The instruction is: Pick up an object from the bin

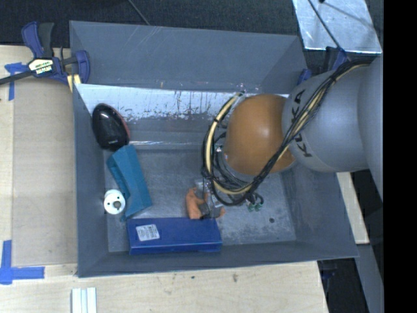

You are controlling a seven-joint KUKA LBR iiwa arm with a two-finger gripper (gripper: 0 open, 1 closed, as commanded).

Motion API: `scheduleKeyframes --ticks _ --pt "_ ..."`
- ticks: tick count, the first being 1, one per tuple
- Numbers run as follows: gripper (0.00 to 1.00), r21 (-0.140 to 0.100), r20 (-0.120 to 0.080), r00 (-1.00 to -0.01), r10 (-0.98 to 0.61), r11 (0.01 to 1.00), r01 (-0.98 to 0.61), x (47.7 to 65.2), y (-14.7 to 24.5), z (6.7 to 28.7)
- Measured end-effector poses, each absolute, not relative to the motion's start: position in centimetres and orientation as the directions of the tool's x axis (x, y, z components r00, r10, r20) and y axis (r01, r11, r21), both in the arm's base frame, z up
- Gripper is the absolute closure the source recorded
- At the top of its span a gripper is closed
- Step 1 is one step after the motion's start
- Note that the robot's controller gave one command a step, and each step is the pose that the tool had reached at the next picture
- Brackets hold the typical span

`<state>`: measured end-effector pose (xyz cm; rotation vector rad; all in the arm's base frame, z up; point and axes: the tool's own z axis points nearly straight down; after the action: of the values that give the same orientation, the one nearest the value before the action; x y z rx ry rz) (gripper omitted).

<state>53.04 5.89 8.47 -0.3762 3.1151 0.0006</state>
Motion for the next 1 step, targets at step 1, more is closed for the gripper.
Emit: scheduleKeyframes --ticks 1 --pt "1.0 0.0 -0.004 -0.971 -0.238 0.971 -0.238 53.04 5.89 8.47"
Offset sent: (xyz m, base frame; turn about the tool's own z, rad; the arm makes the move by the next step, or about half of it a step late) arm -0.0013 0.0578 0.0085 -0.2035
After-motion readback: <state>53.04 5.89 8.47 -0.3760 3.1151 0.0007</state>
